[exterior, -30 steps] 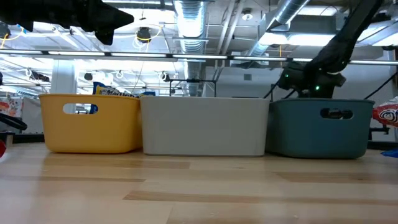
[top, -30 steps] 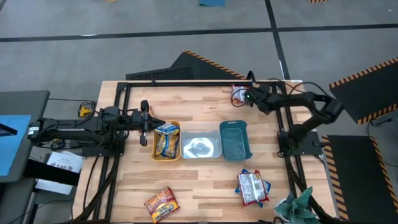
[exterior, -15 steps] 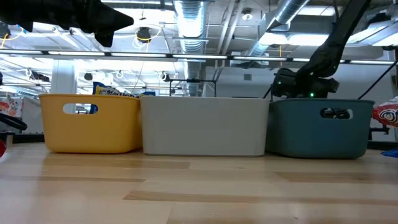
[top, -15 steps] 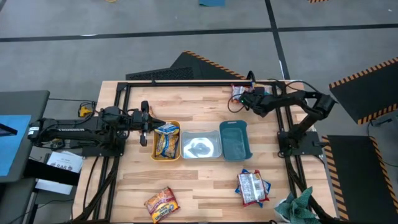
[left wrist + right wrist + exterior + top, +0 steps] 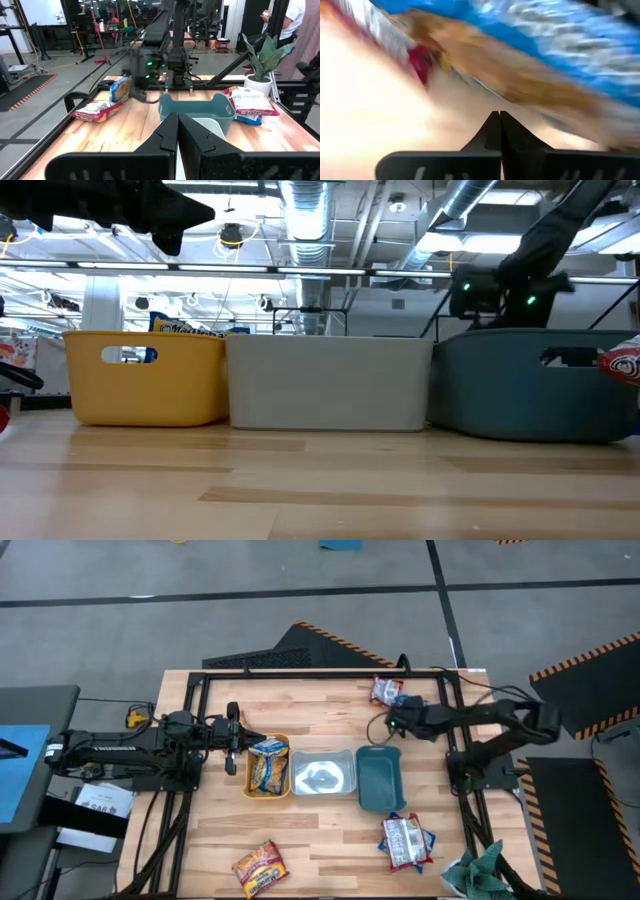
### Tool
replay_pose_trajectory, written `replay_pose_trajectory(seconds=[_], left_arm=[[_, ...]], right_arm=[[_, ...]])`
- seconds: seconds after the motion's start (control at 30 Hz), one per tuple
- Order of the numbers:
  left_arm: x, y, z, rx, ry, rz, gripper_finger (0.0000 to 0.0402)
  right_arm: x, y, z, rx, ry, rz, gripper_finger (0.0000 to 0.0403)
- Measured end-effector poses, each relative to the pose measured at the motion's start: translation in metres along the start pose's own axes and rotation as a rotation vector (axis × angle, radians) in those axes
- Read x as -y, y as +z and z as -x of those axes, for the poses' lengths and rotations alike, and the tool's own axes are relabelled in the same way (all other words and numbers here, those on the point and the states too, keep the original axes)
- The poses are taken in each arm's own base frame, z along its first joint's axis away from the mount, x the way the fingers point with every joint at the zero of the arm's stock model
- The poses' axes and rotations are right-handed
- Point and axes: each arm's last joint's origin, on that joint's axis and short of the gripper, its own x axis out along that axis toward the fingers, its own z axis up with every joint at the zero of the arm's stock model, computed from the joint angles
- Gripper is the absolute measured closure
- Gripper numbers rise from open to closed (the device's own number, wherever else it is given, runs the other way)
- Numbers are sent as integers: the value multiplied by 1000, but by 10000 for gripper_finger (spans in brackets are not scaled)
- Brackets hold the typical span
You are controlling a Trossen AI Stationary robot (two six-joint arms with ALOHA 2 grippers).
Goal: Sort Maruchan noodles
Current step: Put the top blue noodle pack into the yellow bin
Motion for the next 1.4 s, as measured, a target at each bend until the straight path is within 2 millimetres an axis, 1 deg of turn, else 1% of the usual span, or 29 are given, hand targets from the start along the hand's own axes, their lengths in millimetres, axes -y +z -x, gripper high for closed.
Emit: replay_pose_trajectory(seconds=[0.07,0.13,0.27,0.33,0.43,0.63,0.7,0.83,0.93,1.0,1.07,1.2,1.27,1.4], left_arm=[[0,0,0,0,0,0,401],[0,0,0,0,0,0,401],[0,0,0,0,0,0,402],[0,0,0,0,0,0,401],[0,0,0,0,0,0,401],[0,0,0,0,0,0,401],[0,0,0,0,0,0,401],[0,0,0,-1,0,0,401],[0,0,0,-1,0,0,401],[0,0,0,-1,0,0,401],[0,0,0,-1,0,1,401],[0,0,0,-1,0,-1,401],[0,0,0,-1,0,-2,401],[0,0,0,-1,0,-3,401]], right_arm=[[1,-4,13,26,23,20,396],[4,-5,27,82,46,6,396],[9,0,44,161,106,-48,390],[12,5,48,183,131,-57,372],[16,10,53,198,161,-25,344],[22,15,57,144,253,59,296],[22,15,56,107,289,95,272],[19,14,50,29,337,177,212],[21,18,40,-14,306,155,170],[22,20,30,-69,289,140,152],[23,22,19,-121,274,154,143],[24,26,-1,-169,247,193,140],[23,30,-8,-174,261,212,141],[20,29,-17,-202,258,238,144]])
